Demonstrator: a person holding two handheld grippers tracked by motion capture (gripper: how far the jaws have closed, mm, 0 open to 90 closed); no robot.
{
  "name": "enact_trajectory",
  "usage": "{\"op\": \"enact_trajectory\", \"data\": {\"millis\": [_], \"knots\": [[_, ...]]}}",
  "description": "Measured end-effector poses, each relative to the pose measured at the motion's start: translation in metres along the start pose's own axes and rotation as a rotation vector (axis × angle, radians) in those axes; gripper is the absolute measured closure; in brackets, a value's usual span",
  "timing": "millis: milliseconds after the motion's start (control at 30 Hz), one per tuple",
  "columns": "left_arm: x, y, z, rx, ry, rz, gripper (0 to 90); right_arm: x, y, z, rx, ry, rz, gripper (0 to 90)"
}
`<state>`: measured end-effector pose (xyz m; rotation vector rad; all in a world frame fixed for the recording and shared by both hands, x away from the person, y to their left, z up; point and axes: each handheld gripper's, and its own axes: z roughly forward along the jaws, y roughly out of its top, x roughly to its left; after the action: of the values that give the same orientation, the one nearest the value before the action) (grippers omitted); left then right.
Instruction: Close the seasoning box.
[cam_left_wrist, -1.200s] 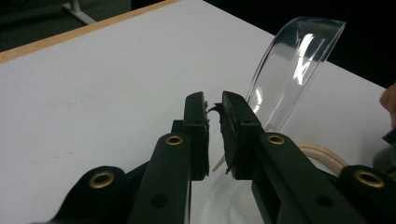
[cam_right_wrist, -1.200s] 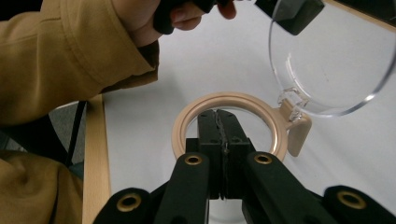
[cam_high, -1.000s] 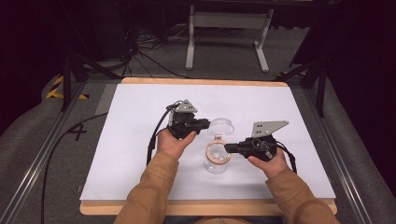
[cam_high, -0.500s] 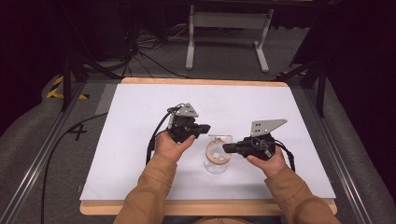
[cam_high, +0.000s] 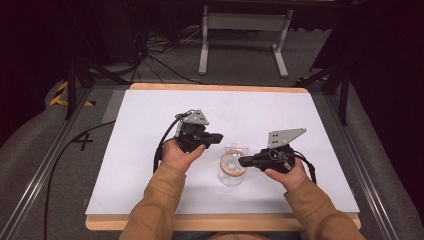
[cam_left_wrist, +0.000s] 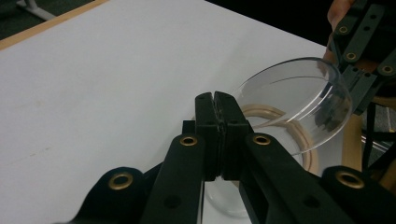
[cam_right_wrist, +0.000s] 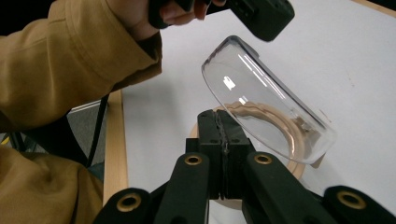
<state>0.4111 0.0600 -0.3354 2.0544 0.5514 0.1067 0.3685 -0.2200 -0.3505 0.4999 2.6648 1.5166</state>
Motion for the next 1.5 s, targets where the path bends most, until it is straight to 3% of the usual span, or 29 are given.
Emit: {"op": "enact_trajectory", "data": {"millis": [500, 1067, 1400, 1500], "knots": [[0.003, -0.001, -0.017, 0.0, -0.013, 0.008, 86.9, 0.006, -0.002, 0.005, 0.095, 0.043, -0.016, 89.7], [0.006, -0.002, -0.019, -0.017, -0.009, 0.0, 86.9, 0.006, -0.006, 0.01, 0.174, 0.082, -0.011, 89.6], [0.007, -0.002, -0.019, -0.012, -0.015, -0.006, 86.0, 0.009, -0.005, 0.008, 0.18, 0.108, -0.025, 89.6], [0.007, -0.003, -0.019, -0.01, -0.012, -0.007, 85.4, 0.008, -0.004, 0.006, 0.169, 0.092, -0.026, 89.6]]}}
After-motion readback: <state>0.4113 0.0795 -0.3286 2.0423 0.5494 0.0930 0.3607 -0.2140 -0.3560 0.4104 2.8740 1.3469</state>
